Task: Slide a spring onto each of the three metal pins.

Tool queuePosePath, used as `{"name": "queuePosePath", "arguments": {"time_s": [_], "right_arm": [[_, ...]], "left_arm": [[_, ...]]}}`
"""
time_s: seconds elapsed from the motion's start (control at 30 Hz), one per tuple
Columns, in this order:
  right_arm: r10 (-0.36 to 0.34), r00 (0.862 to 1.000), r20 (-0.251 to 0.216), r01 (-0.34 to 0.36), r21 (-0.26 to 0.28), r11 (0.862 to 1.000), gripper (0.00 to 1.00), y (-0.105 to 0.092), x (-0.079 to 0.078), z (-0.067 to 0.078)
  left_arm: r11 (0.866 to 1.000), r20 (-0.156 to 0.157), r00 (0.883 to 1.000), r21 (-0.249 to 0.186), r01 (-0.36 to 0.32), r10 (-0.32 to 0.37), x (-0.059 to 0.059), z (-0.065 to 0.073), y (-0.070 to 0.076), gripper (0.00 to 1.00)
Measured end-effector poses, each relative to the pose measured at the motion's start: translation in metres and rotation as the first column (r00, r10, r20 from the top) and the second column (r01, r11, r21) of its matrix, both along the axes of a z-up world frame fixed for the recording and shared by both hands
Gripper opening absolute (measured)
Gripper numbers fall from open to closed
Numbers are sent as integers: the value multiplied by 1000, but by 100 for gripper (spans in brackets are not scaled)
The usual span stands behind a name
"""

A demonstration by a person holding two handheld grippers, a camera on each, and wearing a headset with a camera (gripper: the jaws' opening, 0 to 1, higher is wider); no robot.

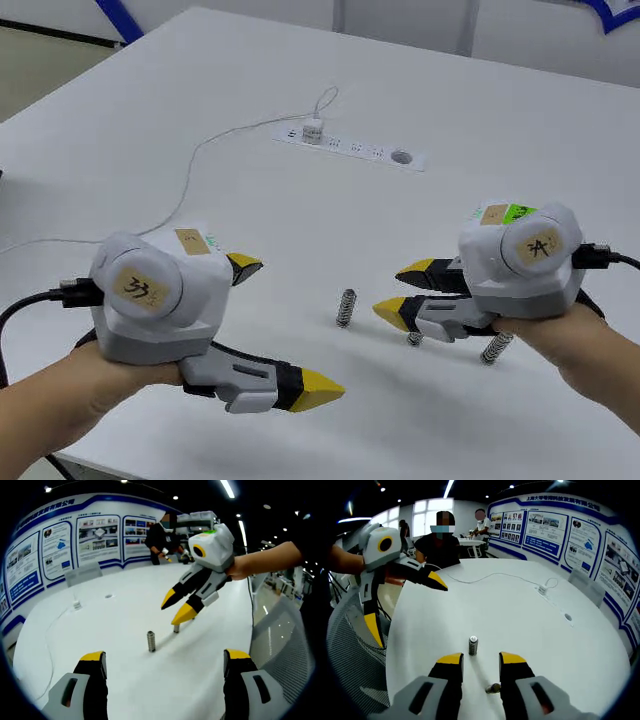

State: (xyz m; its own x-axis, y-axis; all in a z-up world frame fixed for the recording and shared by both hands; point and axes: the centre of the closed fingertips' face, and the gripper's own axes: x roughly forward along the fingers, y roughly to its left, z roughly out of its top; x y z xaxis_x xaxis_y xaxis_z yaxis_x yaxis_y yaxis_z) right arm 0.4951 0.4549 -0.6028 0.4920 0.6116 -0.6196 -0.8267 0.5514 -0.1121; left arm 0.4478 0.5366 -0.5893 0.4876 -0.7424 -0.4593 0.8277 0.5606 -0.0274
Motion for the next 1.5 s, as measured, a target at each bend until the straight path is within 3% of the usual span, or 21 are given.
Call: {"name": "queuePosePath", "arguments": {"time_s": [0.47, 0.87, 1.3, 1.5], "right_arm": [[-95, 995, 28, 95, 11, 995, 38, -42, -15, 3], [-195, 979, 58, 193, 51, 980, 46, -73, -29, 10], [-334, 942, 40, 328, 104, 939, 53, -112, -40, 6], [-401, 916, 8, 395, 157, 905, 56, -129, -52, 5]], "left_arm": [[1000, 10, 1000, 2, -4, 4, -1, 7, -1, 99], [1000, 10, 1000, -5, -10, 10, -2, 9, -1, 100], [1000, 5, 1000, -5, -16, 16, -5, 7, 0, 100], [1000, -1, 1000, -7, -25, 25, -6, 4, 8, 99]]}}
